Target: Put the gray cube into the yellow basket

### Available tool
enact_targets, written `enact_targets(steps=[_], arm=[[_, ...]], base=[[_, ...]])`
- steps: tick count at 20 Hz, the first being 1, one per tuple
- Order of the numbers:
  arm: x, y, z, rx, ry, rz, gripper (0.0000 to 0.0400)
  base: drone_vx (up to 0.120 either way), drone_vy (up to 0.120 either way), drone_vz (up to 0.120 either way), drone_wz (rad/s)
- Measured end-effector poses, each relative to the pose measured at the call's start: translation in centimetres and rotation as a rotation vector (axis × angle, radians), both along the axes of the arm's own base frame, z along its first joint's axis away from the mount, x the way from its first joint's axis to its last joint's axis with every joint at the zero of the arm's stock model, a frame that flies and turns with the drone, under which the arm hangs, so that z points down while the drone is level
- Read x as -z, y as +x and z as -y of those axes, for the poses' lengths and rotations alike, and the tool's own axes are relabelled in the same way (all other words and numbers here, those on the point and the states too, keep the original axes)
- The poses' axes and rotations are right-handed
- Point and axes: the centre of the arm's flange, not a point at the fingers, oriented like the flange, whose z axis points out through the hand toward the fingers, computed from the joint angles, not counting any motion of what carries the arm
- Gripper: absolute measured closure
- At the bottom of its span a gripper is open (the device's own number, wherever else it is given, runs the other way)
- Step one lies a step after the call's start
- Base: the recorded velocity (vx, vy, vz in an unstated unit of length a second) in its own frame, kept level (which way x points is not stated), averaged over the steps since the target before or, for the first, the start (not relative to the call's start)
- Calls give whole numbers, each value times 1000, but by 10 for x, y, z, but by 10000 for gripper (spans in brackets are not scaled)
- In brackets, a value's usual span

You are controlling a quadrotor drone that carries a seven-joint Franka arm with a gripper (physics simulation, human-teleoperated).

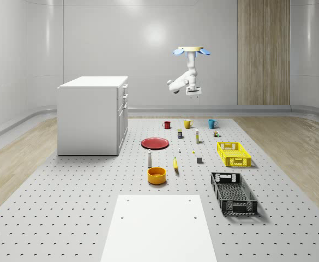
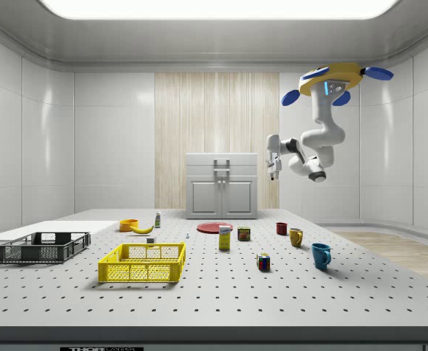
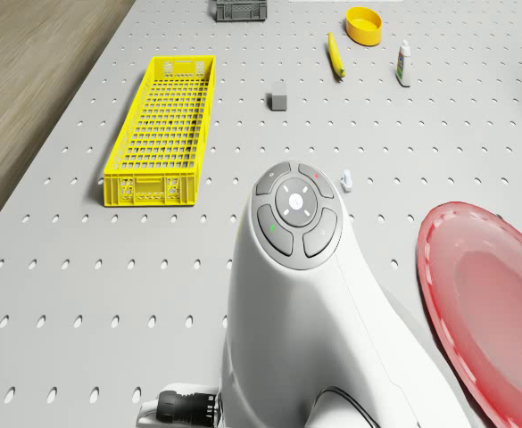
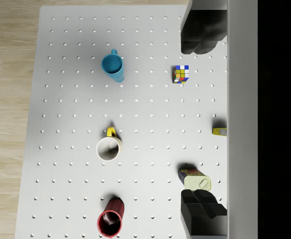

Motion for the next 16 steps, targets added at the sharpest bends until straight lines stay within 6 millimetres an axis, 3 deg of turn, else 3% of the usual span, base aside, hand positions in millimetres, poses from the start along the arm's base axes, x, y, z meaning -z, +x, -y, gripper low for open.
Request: enact_targets(steps=[6,16], arm=[[0,0,5,1,-52,-2,0],[1,0,7,2,-75,-3,0]], base=[[120,0,-113,0],[120,0,0,0]])
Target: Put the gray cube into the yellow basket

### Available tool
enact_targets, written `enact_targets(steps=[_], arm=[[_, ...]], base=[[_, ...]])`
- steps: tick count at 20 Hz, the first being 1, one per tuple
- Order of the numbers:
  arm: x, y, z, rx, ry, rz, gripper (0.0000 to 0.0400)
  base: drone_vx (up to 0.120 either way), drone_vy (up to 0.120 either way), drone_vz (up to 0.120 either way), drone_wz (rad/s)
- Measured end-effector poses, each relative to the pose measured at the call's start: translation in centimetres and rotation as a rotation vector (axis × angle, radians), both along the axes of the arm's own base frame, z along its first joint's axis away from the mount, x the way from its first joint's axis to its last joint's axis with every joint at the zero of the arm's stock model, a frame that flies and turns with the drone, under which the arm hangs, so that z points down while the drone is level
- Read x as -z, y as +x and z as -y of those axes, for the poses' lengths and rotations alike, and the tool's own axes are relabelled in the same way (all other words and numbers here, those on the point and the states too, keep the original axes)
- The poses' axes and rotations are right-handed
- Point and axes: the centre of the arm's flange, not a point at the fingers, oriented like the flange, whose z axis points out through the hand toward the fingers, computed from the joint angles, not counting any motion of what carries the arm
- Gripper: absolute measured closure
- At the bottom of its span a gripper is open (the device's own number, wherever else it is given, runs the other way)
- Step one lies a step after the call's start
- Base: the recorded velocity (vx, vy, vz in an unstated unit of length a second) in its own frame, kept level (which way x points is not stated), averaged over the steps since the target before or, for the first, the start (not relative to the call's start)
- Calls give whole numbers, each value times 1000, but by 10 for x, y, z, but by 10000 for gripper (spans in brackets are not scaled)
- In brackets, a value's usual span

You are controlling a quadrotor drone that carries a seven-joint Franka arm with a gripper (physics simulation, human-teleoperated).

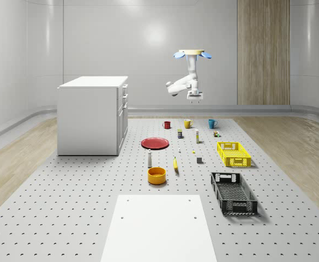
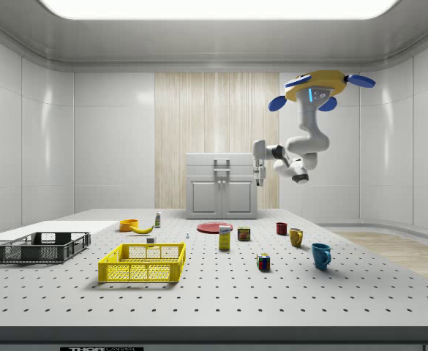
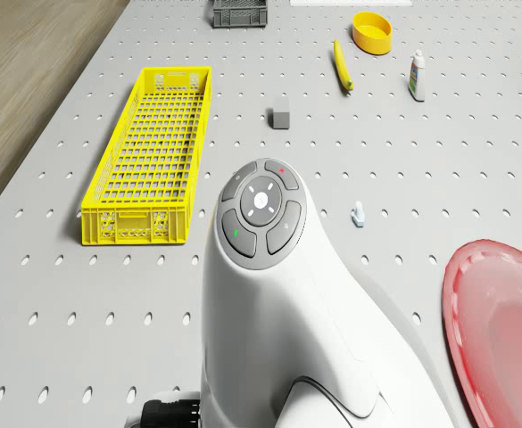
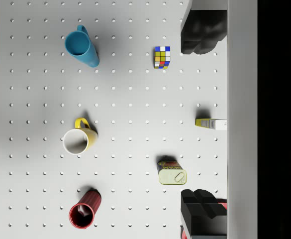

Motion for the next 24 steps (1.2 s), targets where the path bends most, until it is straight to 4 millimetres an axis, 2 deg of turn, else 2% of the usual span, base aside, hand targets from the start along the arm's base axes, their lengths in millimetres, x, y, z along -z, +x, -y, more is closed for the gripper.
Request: enact_targets(steps=[24], arm=[[0,0,0,0,-4,0,0]], base=[[120,0,-3,0]])
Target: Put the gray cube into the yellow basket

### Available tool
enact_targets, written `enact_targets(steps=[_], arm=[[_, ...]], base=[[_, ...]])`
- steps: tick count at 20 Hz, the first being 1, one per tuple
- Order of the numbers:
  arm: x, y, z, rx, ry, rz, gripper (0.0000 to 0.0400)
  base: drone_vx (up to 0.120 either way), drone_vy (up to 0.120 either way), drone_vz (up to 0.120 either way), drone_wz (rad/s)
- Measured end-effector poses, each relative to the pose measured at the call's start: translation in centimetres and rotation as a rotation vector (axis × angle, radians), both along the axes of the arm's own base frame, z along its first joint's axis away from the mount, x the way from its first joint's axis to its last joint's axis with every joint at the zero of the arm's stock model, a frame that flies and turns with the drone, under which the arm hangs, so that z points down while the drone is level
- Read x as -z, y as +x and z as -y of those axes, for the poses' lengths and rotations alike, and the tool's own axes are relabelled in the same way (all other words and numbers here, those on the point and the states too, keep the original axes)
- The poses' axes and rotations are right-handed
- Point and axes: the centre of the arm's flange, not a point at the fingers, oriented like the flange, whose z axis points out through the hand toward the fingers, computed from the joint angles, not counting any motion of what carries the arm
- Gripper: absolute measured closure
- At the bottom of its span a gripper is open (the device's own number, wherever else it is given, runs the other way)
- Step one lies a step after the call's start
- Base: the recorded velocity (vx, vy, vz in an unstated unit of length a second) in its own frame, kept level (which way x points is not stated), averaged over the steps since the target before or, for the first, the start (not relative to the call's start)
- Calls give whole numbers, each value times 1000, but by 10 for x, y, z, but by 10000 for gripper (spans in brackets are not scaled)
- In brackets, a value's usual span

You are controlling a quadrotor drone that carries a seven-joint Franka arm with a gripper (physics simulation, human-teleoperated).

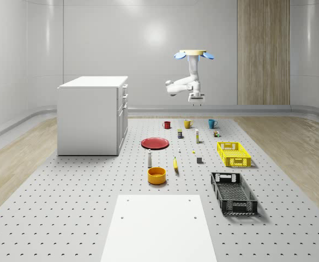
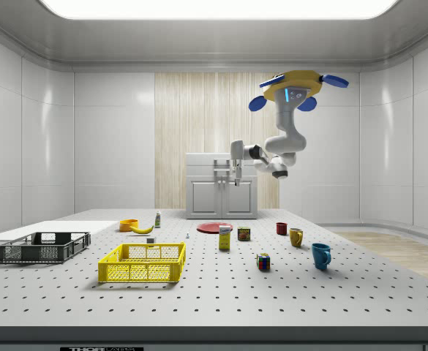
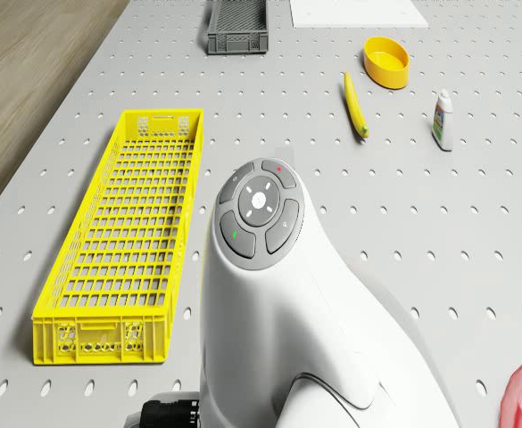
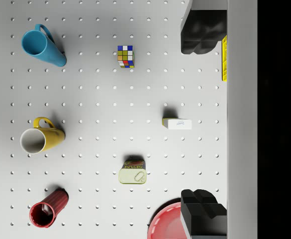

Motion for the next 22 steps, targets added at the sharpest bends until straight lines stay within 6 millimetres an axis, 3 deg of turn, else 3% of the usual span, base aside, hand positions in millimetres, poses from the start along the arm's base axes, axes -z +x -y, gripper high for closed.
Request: enact_targets(steps=[11,15,22], arm=[[0,0,0,0,0,0,0],[0,0,0,0,0,0,0],[0,0,0,0,0,0,0]], base=[[120,0,-120,0],[120,0,-40,0],[120,0,-120,0]])
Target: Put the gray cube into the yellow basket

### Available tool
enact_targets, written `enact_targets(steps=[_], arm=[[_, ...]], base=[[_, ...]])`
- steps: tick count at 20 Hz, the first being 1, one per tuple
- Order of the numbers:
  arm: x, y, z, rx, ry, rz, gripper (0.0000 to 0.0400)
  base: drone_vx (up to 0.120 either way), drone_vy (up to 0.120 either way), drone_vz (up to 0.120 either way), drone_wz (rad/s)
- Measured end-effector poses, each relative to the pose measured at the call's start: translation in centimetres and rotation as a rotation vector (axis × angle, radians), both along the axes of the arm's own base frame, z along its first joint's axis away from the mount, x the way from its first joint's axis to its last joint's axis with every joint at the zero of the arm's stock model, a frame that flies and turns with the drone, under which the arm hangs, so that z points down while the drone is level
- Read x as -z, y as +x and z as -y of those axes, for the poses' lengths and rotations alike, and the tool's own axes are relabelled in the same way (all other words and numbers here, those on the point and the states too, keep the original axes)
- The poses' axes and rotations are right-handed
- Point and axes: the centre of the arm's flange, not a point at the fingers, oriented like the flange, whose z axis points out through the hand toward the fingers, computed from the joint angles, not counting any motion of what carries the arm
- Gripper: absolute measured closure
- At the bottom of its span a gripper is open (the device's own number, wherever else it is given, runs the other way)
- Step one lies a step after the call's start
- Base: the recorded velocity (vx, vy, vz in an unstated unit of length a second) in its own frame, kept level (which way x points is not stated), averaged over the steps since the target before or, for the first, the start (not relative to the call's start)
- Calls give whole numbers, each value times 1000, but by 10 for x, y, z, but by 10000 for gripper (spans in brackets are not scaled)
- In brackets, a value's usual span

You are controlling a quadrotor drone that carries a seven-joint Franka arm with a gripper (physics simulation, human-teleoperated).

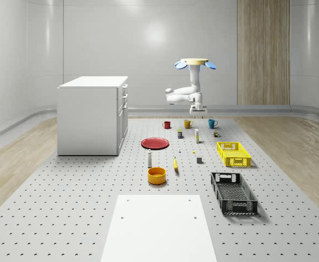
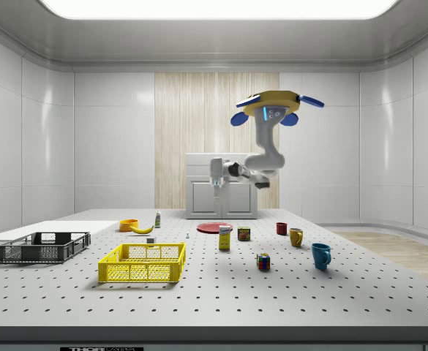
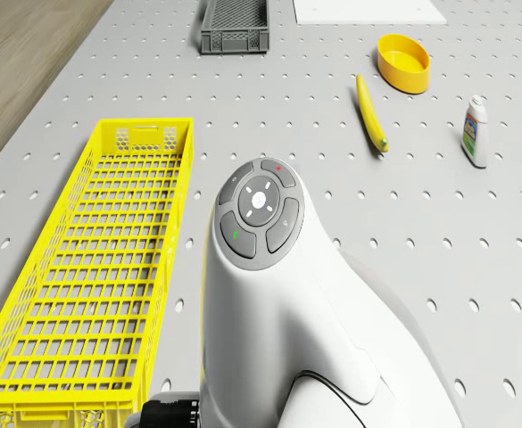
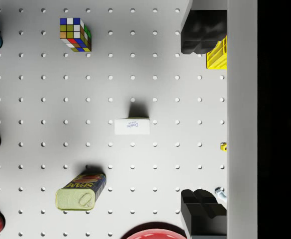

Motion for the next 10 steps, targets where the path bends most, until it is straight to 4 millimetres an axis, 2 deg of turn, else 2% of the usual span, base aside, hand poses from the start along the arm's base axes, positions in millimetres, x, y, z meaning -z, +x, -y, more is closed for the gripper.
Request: enact_targets(steps=[10], arm=[[0,0,0,0,0,0,0]], base=[[120,0,-120,0]])
